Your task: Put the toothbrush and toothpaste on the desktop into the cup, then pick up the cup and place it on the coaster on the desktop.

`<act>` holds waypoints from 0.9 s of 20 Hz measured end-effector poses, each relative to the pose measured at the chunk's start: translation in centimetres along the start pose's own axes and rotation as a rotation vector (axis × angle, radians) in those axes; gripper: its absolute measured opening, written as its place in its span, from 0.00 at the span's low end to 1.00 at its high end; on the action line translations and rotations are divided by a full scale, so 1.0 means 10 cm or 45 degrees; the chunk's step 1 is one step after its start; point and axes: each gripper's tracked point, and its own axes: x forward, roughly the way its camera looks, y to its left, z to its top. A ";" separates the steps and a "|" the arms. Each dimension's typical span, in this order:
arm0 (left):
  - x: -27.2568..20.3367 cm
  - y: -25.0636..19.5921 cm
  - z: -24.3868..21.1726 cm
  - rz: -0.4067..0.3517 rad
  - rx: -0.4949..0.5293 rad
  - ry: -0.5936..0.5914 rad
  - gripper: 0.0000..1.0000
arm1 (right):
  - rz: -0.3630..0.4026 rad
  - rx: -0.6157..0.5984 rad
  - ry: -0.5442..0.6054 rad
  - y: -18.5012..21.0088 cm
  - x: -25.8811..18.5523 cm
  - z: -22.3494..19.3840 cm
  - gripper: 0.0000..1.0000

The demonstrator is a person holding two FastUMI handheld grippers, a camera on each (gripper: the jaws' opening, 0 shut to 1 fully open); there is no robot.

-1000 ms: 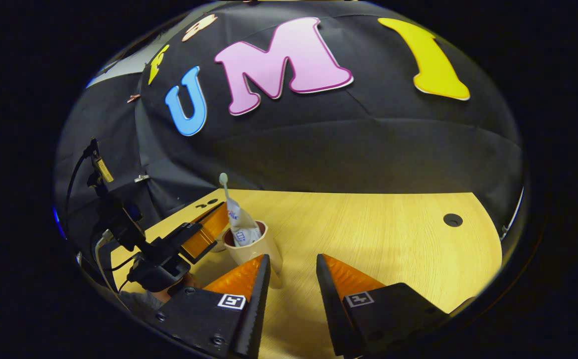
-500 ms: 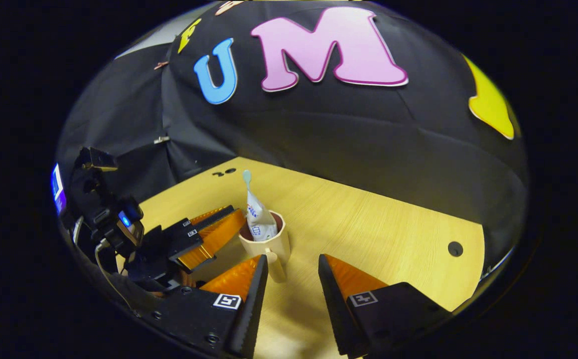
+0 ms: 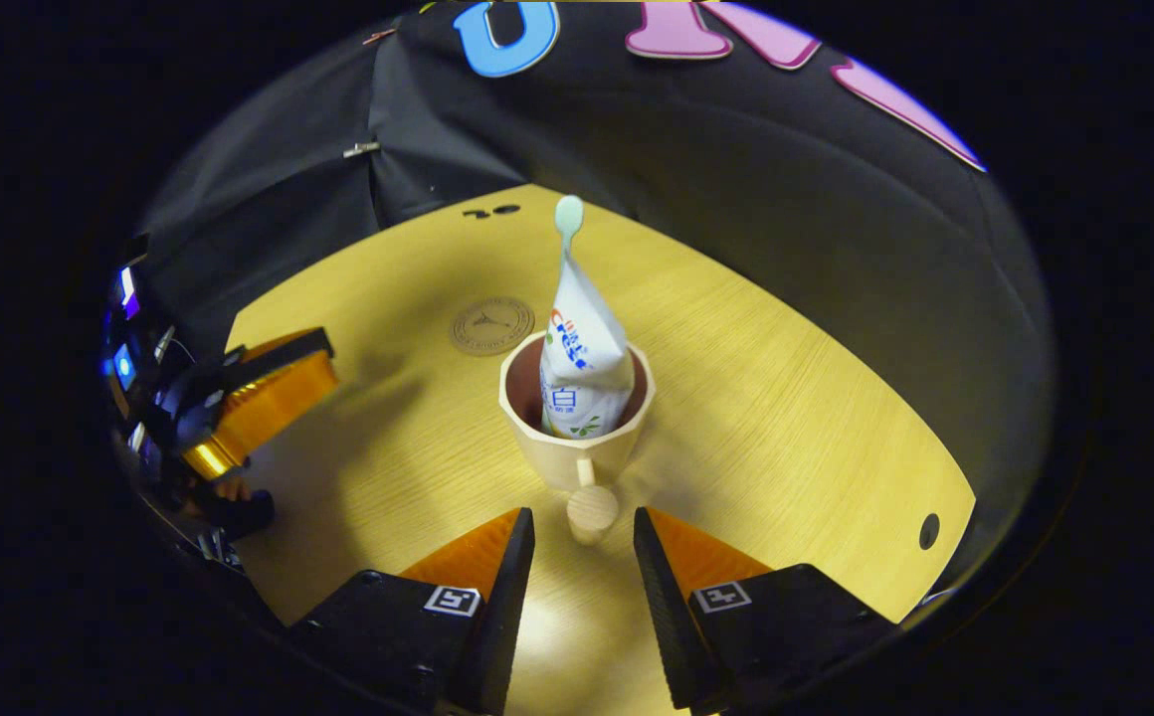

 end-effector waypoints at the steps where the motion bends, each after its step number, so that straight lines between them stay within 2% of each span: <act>1: -0.06 0.08 -0.05 0.006 0.016 0.017 0.51 | -0.015 -0.023 0.013 -0.01 0.05 0.04 0.62; 4: -0.29 0.39 -0.20 0.034 0.072 0.078 0.51 | -0.036 -0.071 0.108 -0.03 0.23 0.07 0.63; 10: -0.35 0.52 -0.25 0.009 0.086 0.092 0.51 | -0.047 -0.114 0.278 -0.01 0.50 -0.02 0.63; 13: -0.33 0.54 -0.24 -0.001 0.100 0.092 0.51 | -0.065 -0.108 0.327 -0.04 0.57 -0.07 0.55; 15: -0.32 0.58 -0.28 -0.003 0.089 0.104 0.51 | -0.038 -0.015 0.327 0.01 0.62 -0.06 0.34; 17: -0.32 0.64 -0.31 0.002 0.076 0.114 0.51 | -0.051 -0.024 0.321 -0.05 0.63 -0.06 0.27; 18: -0.31 0.66 -0.31 0.006 0.071 0.116 0.51 | -0.061 -0.033 0.310 -0.06 0.63 -0.04 0.31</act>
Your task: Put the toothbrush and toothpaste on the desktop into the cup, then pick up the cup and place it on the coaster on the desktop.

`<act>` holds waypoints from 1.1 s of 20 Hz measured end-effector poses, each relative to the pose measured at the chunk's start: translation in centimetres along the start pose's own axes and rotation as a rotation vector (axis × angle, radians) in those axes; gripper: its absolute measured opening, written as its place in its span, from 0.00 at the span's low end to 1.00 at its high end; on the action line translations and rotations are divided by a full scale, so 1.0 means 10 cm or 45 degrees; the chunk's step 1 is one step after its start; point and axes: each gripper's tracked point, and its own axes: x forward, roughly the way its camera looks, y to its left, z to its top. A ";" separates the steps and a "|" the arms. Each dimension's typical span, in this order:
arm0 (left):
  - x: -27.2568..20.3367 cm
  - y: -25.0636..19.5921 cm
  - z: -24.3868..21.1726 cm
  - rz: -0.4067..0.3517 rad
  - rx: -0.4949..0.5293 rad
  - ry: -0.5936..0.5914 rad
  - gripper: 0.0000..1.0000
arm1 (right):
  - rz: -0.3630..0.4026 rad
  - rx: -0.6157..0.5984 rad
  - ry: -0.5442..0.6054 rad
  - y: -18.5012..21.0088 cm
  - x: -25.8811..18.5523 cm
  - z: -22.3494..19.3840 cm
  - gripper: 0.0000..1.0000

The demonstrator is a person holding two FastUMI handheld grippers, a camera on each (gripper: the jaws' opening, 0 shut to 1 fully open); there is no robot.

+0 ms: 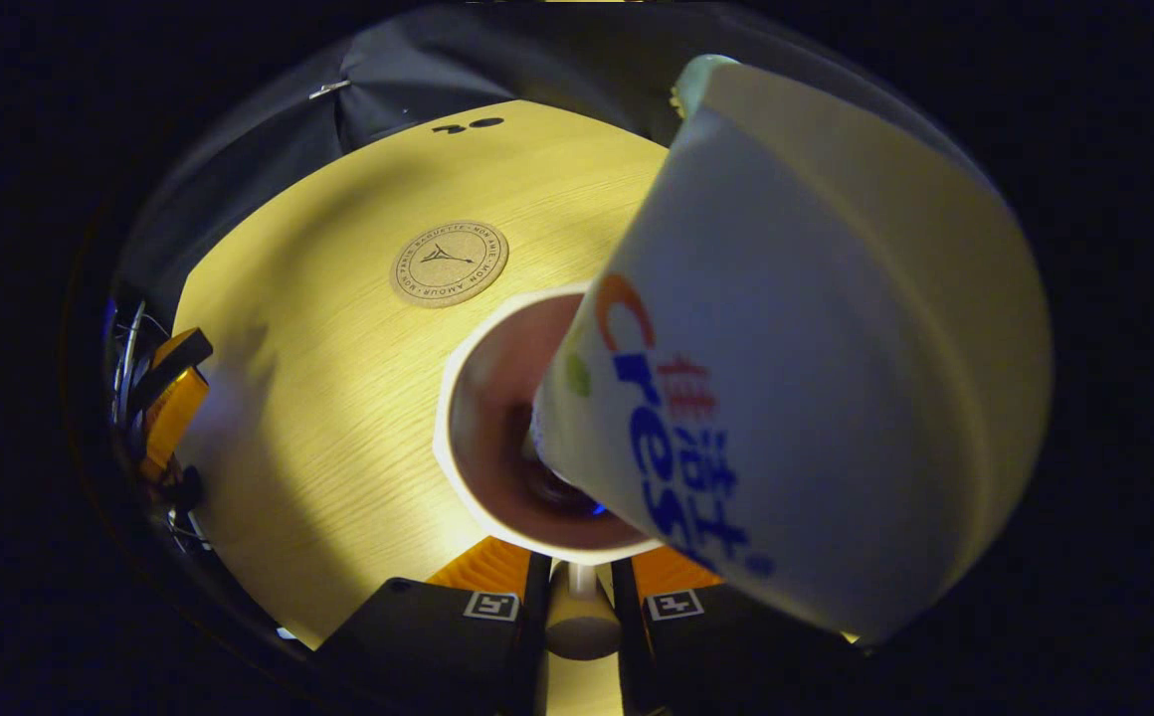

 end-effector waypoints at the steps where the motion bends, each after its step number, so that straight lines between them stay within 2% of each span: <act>1: 0.00 0.04 0.00 0.007 -0.004 0.002 0.51 | -0.011 0.006 -0.017 -0.01 0.00 0.03 0.26; 2: 0.01 0.06 0.00 0.011 -0.009 0.002 0.51 | 0.001 0.033 -0.033 0.02 -0.01 0.08 0.31; 5: 0.01 0.11 0.01 0.008 -0.010 0.006 0.51 | 0.007 0.060 -0.083 0.08 -0.09 0.29 0.30; 6: 0.01 0.12 0.02 0.003 -0.008 0.008 0.51 | 0.016 0.057 -0.093 0.14 -0.09 0.36 0.26; 7: -0.01 0.14 0.03 -0.004 -0.001 0.010 0.51 | 0.027 0.052 -0.099 0.21 -0.11 0.43 0.26; 8: -0.02 0.15 0.04 -0.010 0.008 0.012 0.51 | 0.043 0.041 -0.106 0.30 -0.10 0.52 0.30; 12: -0.09 0.31 0.12 -0.020 0.040 0.003 0.51 | 0.059 0.011 -0.118 0.53 -0.04 0.86 0.30; 17: -0.12 0.60 0.10 0.002 -0.002 0.009 0.51 | 0.081 -0.033 -0.098 0.78 0.10 1.18 0.30; 18: -0.13 0.67 0.09 0.008 -0.017 0.012 0.51 | 0.086 -0.044 -0.091 0.84 0.14 1.25 0.35; 19: -0.13 0.72 0.09 0.016 -0.027 0.014 0.51 | 0.090 -0.057 -0.082 0.88 0.17 1.31 0.30; 22: -0.12 0.86 0.09 0.041 -0.053 0.014 0.51 | 0.096 -0.072 -0.044 0.96 0.29 1.39 0.30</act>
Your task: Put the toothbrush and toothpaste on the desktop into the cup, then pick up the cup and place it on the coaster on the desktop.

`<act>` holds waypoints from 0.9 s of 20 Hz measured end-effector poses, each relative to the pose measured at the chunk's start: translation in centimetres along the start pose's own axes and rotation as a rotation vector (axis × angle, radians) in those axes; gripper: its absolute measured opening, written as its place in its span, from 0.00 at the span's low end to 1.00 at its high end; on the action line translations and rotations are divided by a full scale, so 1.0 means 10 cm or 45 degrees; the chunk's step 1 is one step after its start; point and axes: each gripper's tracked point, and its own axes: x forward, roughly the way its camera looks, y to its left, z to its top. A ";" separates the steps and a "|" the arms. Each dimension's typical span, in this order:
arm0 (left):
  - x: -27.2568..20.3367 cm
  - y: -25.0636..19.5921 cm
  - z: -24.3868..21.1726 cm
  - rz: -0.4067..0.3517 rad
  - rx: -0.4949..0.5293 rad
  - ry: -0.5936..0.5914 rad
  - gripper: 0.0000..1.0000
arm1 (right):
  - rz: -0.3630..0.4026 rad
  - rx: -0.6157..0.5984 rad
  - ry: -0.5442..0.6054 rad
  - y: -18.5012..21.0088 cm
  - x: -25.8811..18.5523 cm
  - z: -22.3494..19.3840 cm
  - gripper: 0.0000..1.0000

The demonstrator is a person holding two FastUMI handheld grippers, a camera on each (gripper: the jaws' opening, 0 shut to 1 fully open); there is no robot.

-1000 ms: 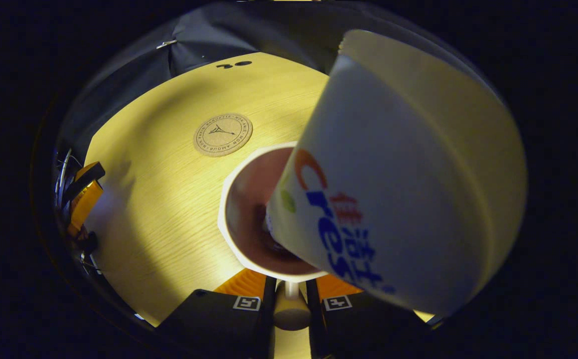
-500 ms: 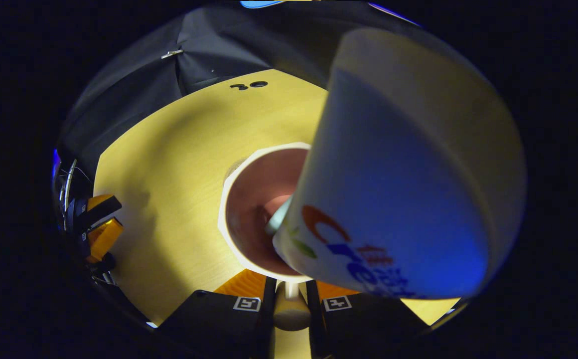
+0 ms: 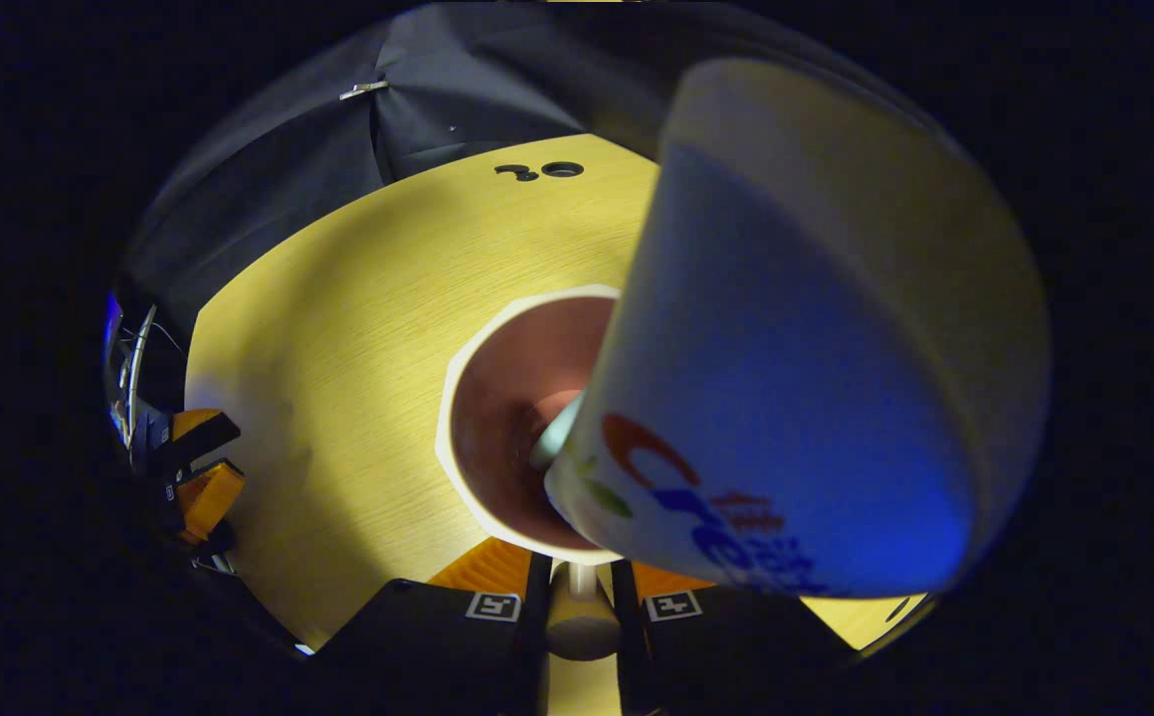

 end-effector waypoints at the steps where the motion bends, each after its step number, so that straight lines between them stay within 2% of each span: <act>1: 0.01 0.03 0.00 0.005 -0.008 0.002 0.51 | -0.003 -0.002 0.013 -0.01 0.02 0.00 0.30; 3: 0.02 0.08 0.02 0.015 -0.026 0.001 0.51 | -0.006 -0.017 0.038 0.01 0.05 -0.01 0.30; 4: 0.03 0.08 0.00 0.017 -0.035 0.004 0.51 | -0.004 -0.021 0.052 0.00 0.02 -0.04 0.26; 5: 0.03 0.10 0.00 0.015 -0.046 0.006 0.51 | 0.001 -0.021 0.068 0.00 0.01 -0.06 0.26; 6: 0.03 0.10 0.00 0.010 -0.058 0.004 0.51 | 0.004 -0.026 0.084 0.00 0.01 -0.07 0.30; 10: 0.04 0.12 0.00 0.017 -0.064 0.006 0.51 | -0.005 -0.043 0.092 -0.02 -0.01 -0.07 0.31; 11: 0.05 0.11 0.00 0.015 -0.061 0.009 0.51 | -0.006 -0.045 0.087 -0.02 -0.03 -0.07 0.36; 13: 0.06 0.12 0.00 0.010 -0.057 0.010 0.51 | -0.017 -0.046 0.078 -0.04 -0.05 -0.05 0.27; 15: 0.04 0.13 0.03 0.012 -0.053 0.004 0.51 | -0.040 -0.056 0.058 -0.07 -0.07 -0.03 0.34; 18: 0.00 0.07 0.08 0.010 -0.033 0.007 0.51 | -0.077 -0.077 0.029 -0.14 -0.22 0.01 0.53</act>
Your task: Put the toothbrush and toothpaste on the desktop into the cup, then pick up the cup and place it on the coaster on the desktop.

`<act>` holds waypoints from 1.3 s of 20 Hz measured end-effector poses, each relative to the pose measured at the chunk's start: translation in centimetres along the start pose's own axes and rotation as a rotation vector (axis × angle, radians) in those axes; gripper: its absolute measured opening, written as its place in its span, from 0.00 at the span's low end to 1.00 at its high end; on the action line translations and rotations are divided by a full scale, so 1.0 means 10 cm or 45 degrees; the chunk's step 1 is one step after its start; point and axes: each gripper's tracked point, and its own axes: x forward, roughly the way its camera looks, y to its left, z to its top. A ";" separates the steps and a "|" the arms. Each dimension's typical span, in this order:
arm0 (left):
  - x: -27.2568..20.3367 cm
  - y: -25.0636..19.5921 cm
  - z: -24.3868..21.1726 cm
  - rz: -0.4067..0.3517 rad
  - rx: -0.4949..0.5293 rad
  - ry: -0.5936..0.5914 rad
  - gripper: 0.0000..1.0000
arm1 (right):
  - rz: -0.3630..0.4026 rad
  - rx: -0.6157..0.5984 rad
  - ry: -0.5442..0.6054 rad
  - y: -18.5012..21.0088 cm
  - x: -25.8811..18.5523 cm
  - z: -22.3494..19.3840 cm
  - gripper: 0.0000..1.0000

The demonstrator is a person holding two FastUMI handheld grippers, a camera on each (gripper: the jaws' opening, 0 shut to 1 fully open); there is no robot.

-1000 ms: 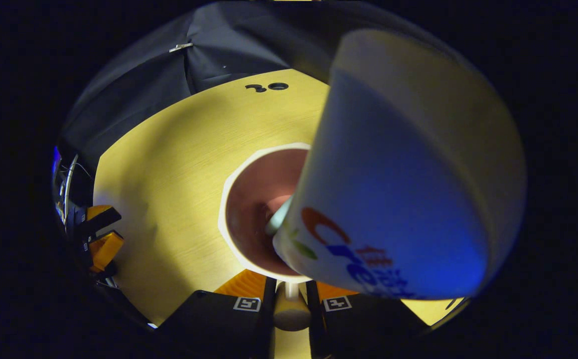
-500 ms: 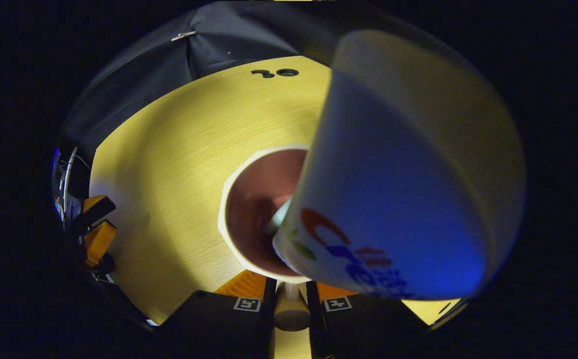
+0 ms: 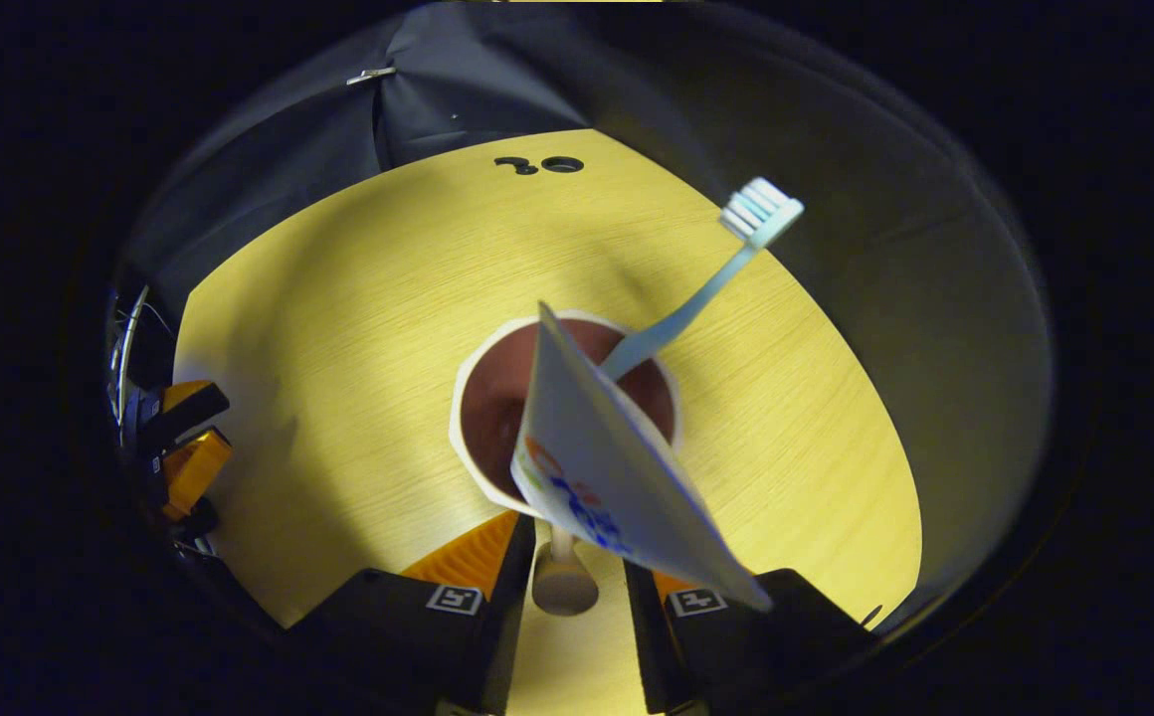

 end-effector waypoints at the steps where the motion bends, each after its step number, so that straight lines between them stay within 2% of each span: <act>1: -0.02 -0.01 0.02 -0.002 0.008 0.000 0.51 | 0.001 0.001 -0.008 0.00 -0.05 -0.02 0.55; 4: -0.12 -0.10 0.11 -0.018 0.034 -0.010 0.51 | -0.032 0.043 -0.062 -0.05 -0.31 -0.07 0.57; 5: -0.16 -0.13 0.12 -0.021 0.053 -0.006 0.51 | -0.042 0.061 -0.083 -0.05 -0.42 -0.10 0.61; 6: -0.24 -0.19 0.21 -0.030 0.077 -0.021 0.51 | -0.050 0.087 -0.119 -0.05 -0.60 -0.12 0.73; 9: -0.49 -0.38 0.46 -0.048 0.112 -0.039 0.51 | -0.093 0.214 -0.306 -0.05 -1.23 -0.11 0.78; 13: -0.81 -0.59 0.85 -0.060 0.171 -0.066 0.51 | -0.107 0.380 -0.486 -0.03 -1.89 -0.18 0.80; 16: -1.01 -0.78 1.14 -0.091 0.165 -0.082 0.51 | -0.175 0.388 -0.624 0.00 -2.40 -0.22 0.86; 18: -1.10 -0.97 1.41 -0.131 0.160 -0.092 0.51 | -0.205 0.379 -0.744 0.17 -2.80 -0.17 0.89; 21: -1.21 -1.23 1.87 -0.191 0.228 -0.155 0.62 | -0.195 0.392 -0.903 0.48 -3.21 0.00 0.92; 23: -1.30 -1.33 2.08 -0.215 0.255 -0.187 0.66 | -0.226 0.467 -0.979 0.57 -3.41 0.00 0.93; 26: -1.43 -1.39 2.18 -0.242 0.277 -0.196 0.66 | -0.256 0.561 -1.043 0.64 -3.67 -0.14 0.95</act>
